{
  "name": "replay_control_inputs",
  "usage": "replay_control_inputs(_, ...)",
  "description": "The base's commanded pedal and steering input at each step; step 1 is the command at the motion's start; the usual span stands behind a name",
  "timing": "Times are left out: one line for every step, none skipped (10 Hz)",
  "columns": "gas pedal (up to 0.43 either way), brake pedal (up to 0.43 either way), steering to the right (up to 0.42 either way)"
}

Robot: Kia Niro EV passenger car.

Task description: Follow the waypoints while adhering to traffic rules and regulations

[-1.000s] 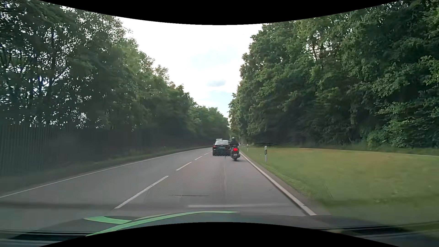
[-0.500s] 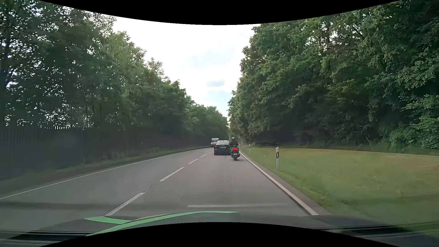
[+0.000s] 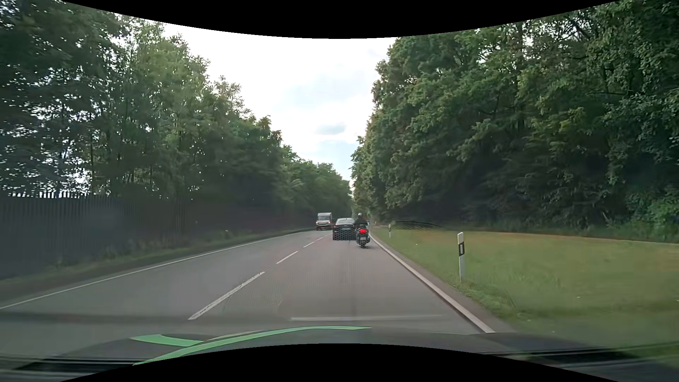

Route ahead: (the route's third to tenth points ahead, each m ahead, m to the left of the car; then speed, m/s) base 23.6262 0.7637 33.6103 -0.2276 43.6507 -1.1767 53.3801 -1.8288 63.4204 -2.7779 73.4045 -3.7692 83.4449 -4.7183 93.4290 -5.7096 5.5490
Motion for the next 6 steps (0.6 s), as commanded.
replay_control_inputs(0.13,0.0,0.011)
replay_control_inputs(0.138,0.0,0.011)
replay_control_inputs(0.138,0.0,0.011)
replay_control_inputs(0.138,0.0,0.011)
replay_control_inputs(0.138,0.0,0.011)
replay_control_inputs(0.138,0.0,0.011)
